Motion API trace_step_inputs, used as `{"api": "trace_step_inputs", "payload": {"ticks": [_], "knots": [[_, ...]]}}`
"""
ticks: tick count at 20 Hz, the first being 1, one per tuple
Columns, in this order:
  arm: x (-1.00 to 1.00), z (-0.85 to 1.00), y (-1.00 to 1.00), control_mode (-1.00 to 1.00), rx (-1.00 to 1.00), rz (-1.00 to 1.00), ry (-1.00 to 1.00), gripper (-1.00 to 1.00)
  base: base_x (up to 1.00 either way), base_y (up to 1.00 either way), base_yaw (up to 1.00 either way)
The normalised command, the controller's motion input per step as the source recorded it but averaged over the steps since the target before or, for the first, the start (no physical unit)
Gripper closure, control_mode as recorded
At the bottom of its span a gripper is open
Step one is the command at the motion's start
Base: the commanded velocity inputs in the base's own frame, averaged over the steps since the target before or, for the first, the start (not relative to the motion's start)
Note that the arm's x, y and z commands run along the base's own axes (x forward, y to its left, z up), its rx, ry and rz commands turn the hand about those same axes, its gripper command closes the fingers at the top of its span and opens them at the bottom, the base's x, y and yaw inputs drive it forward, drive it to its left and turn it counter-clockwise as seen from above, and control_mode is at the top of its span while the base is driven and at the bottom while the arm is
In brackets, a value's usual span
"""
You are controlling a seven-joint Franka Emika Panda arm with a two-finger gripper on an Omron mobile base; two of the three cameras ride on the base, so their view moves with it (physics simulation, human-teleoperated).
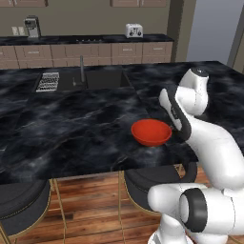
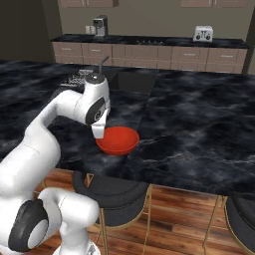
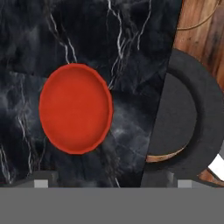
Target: Pick up the bowls from the cabinet and place each bowl in front of a stool on the dining counter.
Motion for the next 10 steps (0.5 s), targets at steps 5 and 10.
{"api": "trace_step_inputs", "payload": {"ticks": [5,10], "knots": [[-1.0,0.78,0.08,-1.0,-0.01,0.0,0.0,-1.0,0.0,0.0,0.0],[-1.0,0.68,0.0,-1.0,0.0,0.0,0.0,-1.0,0.0,0.0,0.0]]}}
